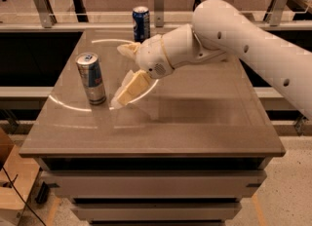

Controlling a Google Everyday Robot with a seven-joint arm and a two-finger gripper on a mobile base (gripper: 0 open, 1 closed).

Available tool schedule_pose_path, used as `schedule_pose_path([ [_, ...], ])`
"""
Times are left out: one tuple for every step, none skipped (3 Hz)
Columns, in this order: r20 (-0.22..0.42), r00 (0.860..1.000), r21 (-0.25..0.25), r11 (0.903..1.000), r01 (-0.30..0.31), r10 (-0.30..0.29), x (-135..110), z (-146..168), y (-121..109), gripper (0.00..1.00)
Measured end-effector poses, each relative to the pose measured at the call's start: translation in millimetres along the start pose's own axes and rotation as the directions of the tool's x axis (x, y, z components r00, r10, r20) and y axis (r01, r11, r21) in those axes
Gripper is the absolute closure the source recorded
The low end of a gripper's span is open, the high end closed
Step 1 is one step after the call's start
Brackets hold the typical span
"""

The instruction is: Pick redbull can

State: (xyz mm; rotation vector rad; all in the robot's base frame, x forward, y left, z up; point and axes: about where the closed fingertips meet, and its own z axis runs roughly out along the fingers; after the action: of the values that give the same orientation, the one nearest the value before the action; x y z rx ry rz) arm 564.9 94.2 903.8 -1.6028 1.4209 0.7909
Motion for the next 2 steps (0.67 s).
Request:
schedule_pose_path([
  [0.051, 0.999, -0.048, 0.9988, 0.009, -0.007, -10, 33, -4, 0.00],
  [0.087, 0.996, -0.096, 0.9949, 0.028, -0.019, -21, 61, -4, 0.07],
])
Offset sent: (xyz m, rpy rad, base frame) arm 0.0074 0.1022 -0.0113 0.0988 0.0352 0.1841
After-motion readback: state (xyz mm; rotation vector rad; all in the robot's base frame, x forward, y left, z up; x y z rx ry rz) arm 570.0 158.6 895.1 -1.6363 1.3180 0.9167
